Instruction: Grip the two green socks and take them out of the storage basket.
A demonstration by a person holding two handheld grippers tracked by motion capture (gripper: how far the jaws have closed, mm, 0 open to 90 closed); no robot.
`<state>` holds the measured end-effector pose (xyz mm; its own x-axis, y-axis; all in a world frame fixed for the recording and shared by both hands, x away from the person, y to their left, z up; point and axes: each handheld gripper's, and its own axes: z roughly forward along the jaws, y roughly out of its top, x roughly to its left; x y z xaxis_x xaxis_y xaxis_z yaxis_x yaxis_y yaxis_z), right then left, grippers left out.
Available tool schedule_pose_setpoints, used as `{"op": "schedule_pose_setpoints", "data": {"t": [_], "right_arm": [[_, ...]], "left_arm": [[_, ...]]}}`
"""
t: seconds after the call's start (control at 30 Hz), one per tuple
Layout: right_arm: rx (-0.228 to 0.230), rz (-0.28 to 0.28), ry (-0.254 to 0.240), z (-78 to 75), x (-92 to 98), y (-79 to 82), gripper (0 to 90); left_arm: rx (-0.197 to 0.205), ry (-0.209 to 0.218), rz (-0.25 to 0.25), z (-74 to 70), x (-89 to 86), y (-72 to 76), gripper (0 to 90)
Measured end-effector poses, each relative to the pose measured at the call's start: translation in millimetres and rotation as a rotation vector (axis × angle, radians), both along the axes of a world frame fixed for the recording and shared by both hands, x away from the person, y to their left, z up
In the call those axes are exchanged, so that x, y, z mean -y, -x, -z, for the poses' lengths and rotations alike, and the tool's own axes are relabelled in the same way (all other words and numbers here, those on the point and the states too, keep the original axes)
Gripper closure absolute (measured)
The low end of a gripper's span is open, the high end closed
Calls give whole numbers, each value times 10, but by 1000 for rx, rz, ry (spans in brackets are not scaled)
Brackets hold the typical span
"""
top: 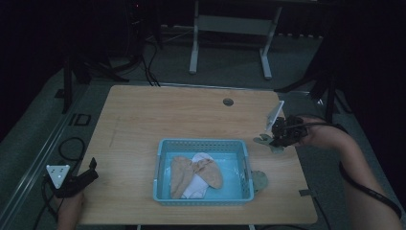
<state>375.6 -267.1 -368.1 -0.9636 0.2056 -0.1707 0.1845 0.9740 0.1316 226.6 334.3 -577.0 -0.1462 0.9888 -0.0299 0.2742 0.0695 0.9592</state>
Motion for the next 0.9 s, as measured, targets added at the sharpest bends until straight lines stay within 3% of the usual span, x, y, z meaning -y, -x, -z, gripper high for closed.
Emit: {"op": "schedule_pose_setpoints", "data": {"t": [0.1, 0.37, 0.5, 0.6, 0.73, 0.77, 0.8, 0.9], "right_arm": [[-3, 5, -3, 14, 30, -9, 854], [-4, 41, 19, 233, 110, -129, 854], [-14, 45, 55, 456, 130, -246, 852], [-20, 48, 56, 547, 128, -292, 852], [-33, 51, 66, 807, 93, -387, 852], [-33, 51, 66, 807, 93, -387, 852], [-52, 71, 59, 934, 79, -421, 852], [-63, 83, 60, 1035, 70, -432, 852]], "left_arm": [[0, -2, 1, 0, 1, 2, 13], [1, 1, 0, 1, 0, 0, 13], [1, 1, 0, 0, 0, 0, 13], [0, 1, -1, 0, 0, 0, 14], [0, -1, 0, 0, 0, 2, 14], [0, -1, 0, 0, 0, 2, 14], [1, 0, 0, 0, 0, 1, 14], [1, 1, 0, 0, -1, 1, 13]]}}
